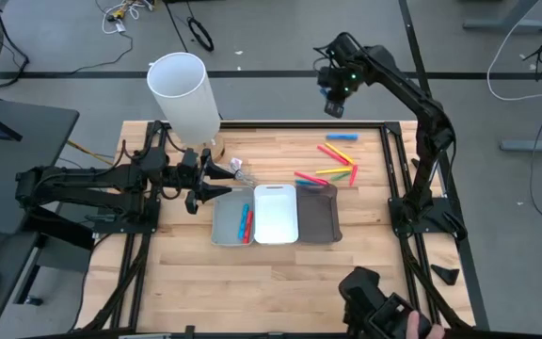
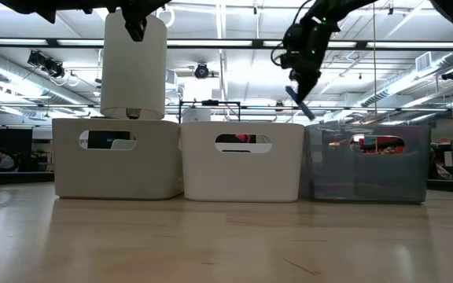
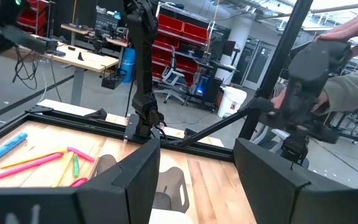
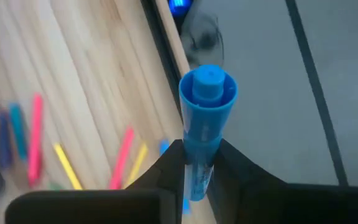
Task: Pick & Place Markers
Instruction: Put the bottom blue marker into the gray bin
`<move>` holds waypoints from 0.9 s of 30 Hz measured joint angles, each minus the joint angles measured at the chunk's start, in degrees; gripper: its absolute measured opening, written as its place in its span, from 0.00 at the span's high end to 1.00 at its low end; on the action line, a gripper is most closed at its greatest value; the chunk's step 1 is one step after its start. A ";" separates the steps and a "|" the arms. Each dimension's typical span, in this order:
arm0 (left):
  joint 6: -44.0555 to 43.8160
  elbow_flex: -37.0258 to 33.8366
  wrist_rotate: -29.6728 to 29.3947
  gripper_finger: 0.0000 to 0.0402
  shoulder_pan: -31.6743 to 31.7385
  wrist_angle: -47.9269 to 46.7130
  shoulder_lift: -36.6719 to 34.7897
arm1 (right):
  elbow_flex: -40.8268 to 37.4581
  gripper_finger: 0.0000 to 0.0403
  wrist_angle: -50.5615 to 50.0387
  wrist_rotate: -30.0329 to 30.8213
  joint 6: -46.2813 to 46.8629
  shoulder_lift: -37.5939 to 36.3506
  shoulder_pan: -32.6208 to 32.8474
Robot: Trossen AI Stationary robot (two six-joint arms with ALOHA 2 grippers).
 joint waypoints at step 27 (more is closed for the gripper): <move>0.02 0.00 0.00 0.47 0.00 0.01 -0.01 | 3.04 0.86 16.97 -16.62 15.97 -3.92 15.92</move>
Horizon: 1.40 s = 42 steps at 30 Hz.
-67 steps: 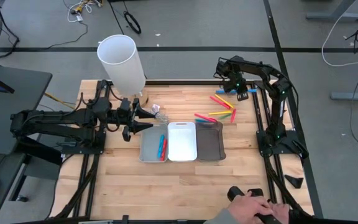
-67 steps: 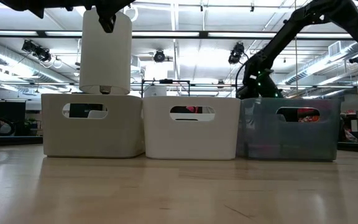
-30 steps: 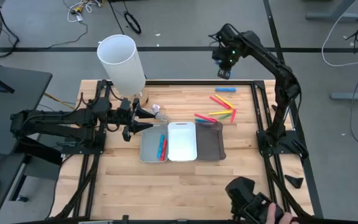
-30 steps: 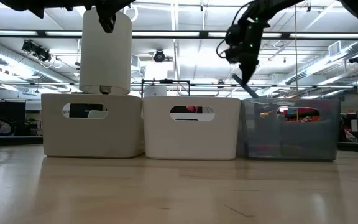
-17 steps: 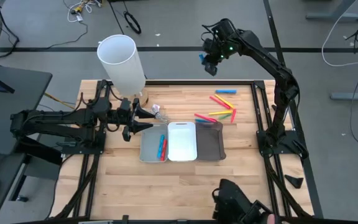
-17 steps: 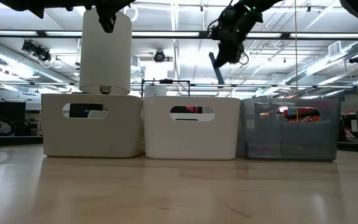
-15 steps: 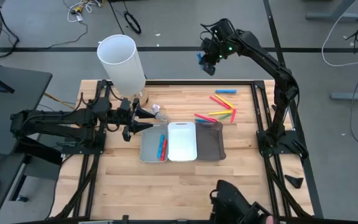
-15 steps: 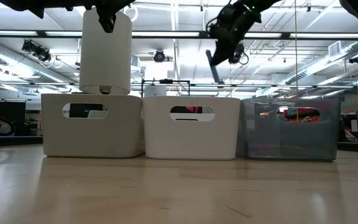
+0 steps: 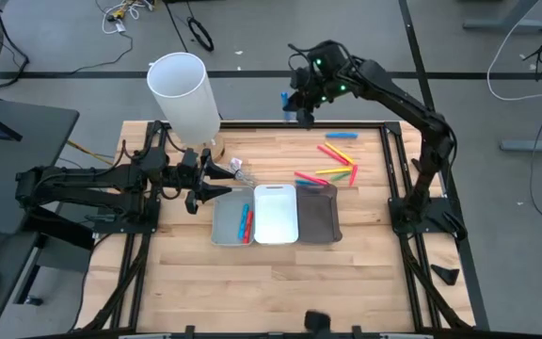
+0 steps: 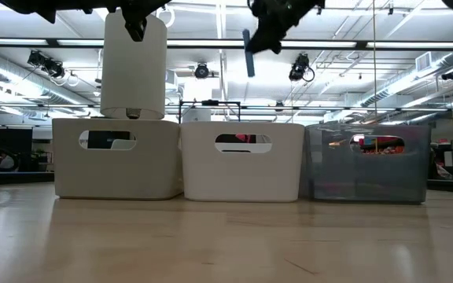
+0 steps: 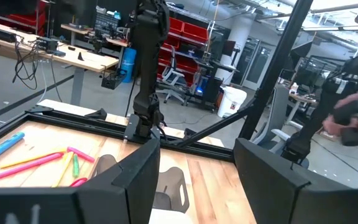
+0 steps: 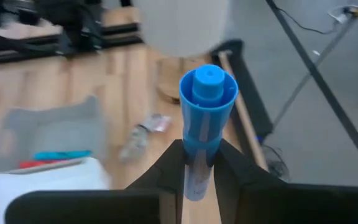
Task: Pick & Place Markers
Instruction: Put the bottom blue marker into the gray bin
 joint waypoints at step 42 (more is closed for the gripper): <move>-0.04 0.00 0.00 0.47 0.00 0.02 0.01 | 0.00 0.86 11.61 14.86 24.51 -6.12 37.96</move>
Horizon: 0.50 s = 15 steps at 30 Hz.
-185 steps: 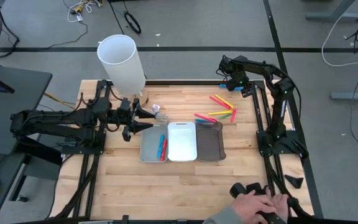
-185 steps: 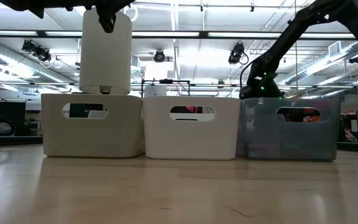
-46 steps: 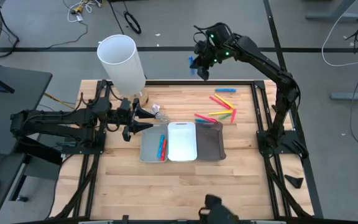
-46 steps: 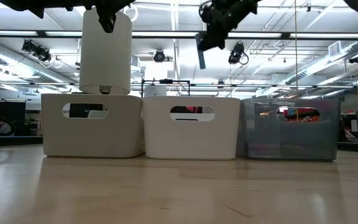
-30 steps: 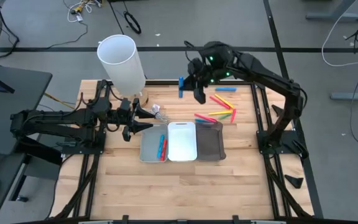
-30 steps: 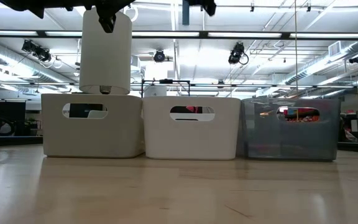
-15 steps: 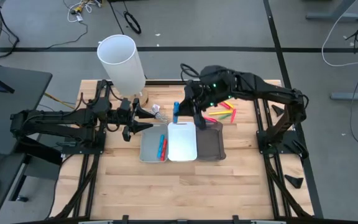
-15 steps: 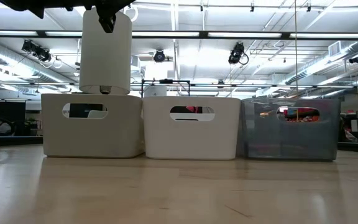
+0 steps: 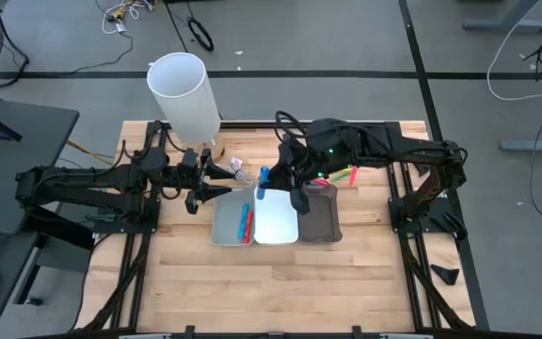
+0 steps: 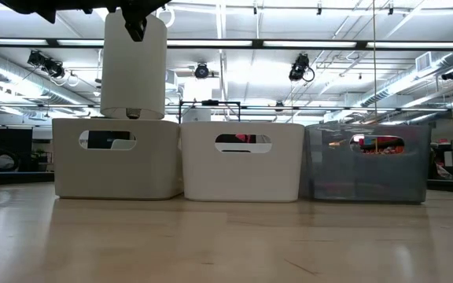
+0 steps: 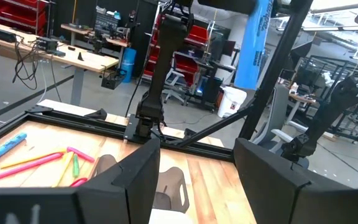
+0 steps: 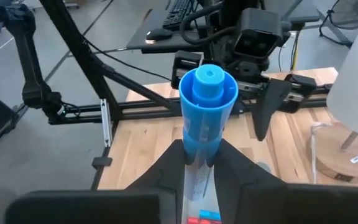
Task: Pick & Place Markers
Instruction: Put the bottom blue marker into the gray bin
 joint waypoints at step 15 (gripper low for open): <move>7.34 6.35 -3.75 0.47 -7.17 -0.38 1.19 | 0.00 0.86 0.04 -0.42 0.33 0.02 0.02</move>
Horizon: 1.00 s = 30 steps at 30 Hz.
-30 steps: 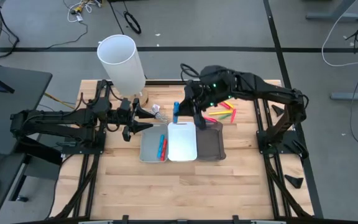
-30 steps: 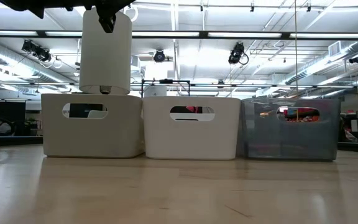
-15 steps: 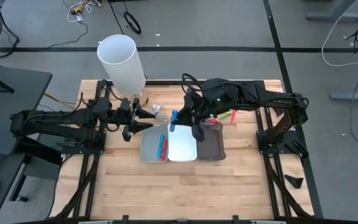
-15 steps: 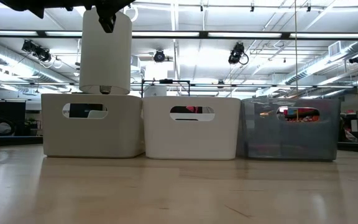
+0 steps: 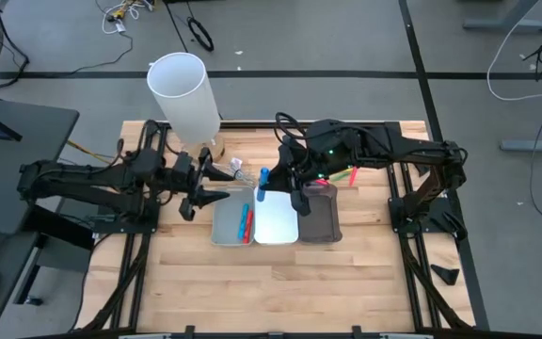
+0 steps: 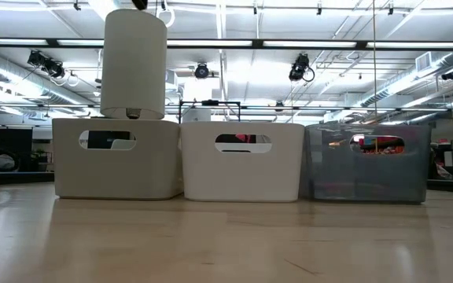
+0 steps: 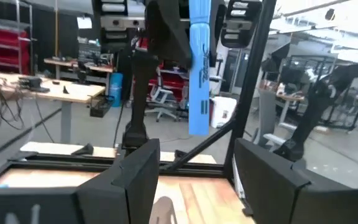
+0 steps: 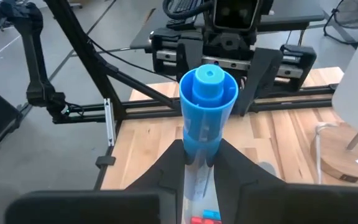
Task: Pick & Place Markers
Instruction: Put the bottom blue marker into the gray bin
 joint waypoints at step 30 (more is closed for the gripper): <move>-1.89 20.44 -6.65 0.57 -6.05 -4.24 23.32 | 0.00 0.86 -0.83 -6.06 -2.48 0.02 0.09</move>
